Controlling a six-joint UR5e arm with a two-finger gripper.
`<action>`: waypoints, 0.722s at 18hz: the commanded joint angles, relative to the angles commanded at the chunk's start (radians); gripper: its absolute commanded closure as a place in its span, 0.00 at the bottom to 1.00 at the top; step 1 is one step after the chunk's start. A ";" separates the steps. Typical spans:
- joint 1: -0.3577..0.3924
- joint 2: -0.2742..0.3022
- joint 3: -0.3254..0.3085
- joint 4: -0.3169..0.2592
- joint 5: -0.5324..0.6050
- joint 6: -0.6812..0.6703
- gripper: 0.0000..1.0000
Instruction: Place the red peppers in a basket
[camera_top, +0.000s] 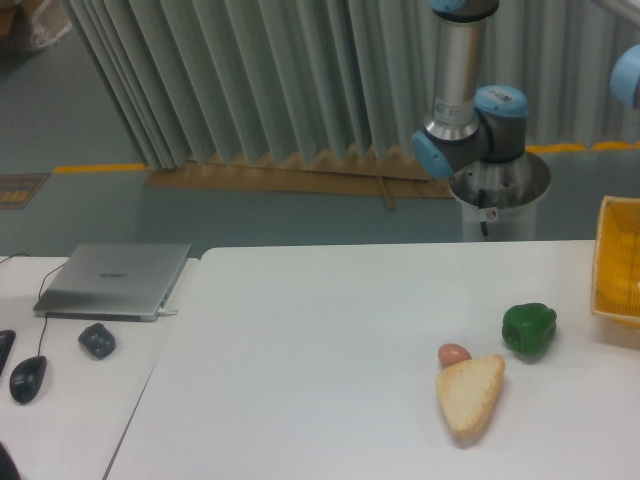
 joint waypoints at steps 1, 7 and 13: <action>0.005 0.000 0.002 0.000 0.000 0.008 0.79; 0.038 -0.002 0.002 0.000 -0.002 0.071 0.79; 0.032 0.000 0.002 0.000 -0.009 0.055 0.00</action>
